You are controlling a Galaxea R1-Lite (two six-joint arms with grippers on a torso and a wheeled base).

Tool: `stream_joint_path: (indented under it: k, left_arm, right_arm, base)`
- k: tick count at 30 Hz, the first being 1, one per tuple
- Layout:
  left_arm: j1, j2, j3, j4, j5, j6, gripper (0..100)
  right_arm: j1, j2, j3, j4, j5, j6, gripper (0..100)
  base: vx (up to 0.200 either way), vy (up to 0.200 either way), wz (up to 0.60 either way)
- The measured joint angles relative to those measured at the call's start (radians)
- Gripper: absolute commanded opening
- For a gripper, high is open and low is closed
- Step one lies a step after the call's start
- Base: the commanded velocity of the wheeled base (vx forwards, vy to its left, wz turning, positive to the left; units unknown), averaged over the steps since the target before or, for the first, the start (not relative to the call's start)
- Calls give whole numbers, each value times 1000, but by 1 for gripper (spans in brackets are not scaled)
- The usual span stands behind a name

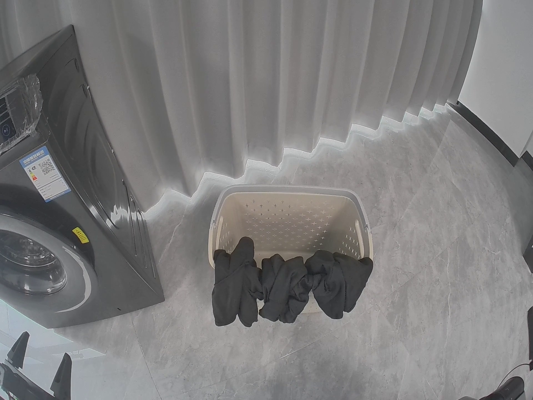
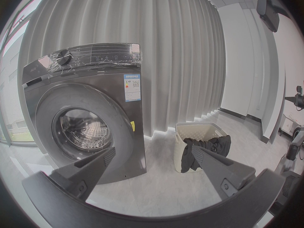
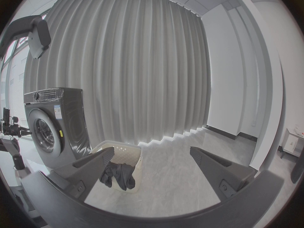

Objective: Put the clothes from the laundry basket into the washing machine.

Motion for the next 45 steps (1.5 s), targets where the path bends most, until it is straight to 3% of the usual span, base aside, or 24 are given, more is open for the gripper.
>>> stream_joint_path:
  k: [11,18,22,29,40,45]
  left_arm:
    - [0,0,0,0,0,1,100]
    - [-1,0,0,0,-1,1,100]
    - [0,0,0,0,-1,1,100]
    - [-1,0,0,0,-1,0,100]
    - [-1,0,0,0,-1,1,100]
    - [0,0,0,0,-1,1,100]
  right_arm:
    - [1,-11,129,12,18,-1,100]
    - [-2,-53,222,-43,-26,-8,100]
    - [-3,-62,231,-17,-67,-5,100]
    - [-3,-67,233,-15,-66,6,100]
    - [-3,-69,233,-13,-74,20,100]
    - [-3,-69,233,-13,-75,20,100]
  base:
    - [0,0,0]
    - [0,0,0]
    - [-100,0,0]
    - [-200,0,0]
    - [0,0,0]
    - [0,0,600]
